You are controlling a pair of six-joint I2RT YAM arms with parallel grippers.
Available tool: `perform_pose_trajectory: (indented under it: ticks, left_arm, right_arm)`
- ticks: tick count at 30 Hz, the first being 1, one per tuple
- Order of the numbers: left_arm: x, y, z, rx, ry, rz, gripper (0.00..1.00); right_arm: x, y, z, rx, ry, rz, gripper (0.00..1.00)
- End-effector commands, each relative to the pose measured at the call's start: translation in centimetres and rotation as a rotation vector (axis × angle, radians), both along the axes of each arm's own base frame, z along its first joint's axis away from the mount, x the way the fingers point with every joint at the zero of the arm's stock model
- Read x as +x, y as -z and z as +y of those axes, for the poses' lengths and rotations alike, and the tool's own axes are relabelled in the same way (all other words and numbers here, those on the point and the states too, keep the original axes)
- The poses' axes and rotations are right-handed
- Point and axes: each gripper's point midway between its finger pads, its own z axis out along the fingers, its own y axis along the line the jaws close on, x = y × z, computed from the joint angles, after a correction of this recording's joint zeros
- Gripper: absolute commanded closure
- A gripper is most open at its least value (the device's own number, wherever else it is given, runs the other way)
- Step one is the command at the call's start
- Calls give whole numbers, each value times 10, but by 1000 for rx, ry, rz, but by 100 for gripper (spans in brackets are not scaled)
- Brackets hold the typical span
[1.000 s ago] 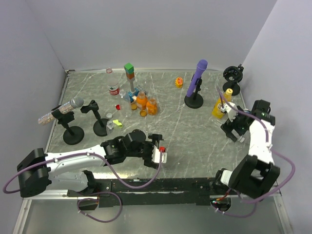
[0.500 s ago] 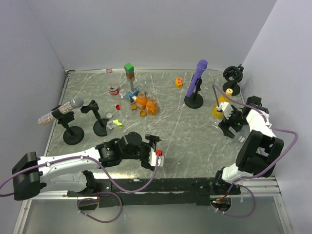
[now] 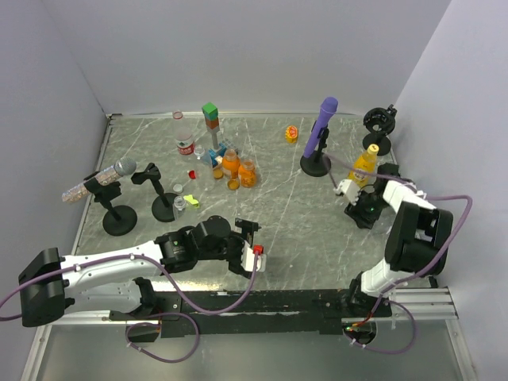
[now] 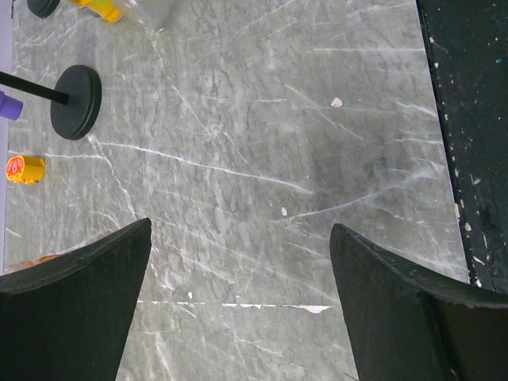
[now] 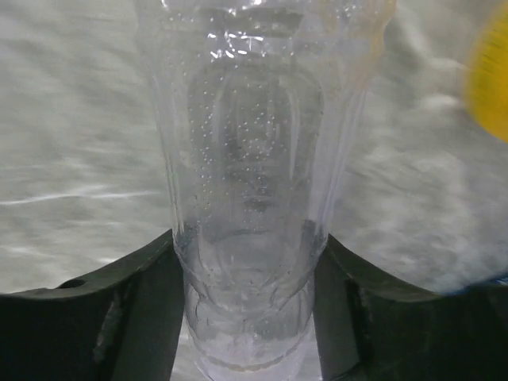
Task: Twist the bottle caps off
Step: Pick up the plastic bottle at the corner of the board.
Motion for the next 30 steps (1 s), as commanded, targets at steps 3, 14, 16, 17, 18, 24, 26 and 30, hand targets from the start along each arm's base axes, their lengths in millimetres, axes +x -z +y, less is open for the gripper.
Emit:
perform_pose_trajectory:
  ticks: [3, 14, 16, 17, 18, 24, 26, 30]
  left_arm:
    - [-5, -7, -2, -22, 28, -10, 3]
    - [-15, -15, -3, -65, 14, 5, 3]
    - [-25, -15, -5, -63, 2, 65, 3]
    - [-29, -15, -4, -65, -11, 92, 3]
    - [-33, -15, -2, -65, -33, 120, 2]
    - [-48, -19, 14, -135, -107, 246, 3]
    - [-51, -22, 16, -168, -112, 273, 2]
    - [-55, -26, 13, -187, -105, 301, 2]
  right_arm:
    - [-53, -7, 63, 19, -211, 63, 53]
    - [-76, -20, 211, 31, -538, 141, 57]
    - [-75, -15, 226, 3, -539, 163, 54]
    - [-75, -14, 232, -3, -545, 172, 52]
    - [-76, -12, 237, -3, -549, 184, 50]
    - [-77, -20, 253, 40, -521, 188, 1]
    - [-77, -28, 255, 66, -507, 181, 1]
    - [-75, -50, 257, 155, -461, 141, 0]
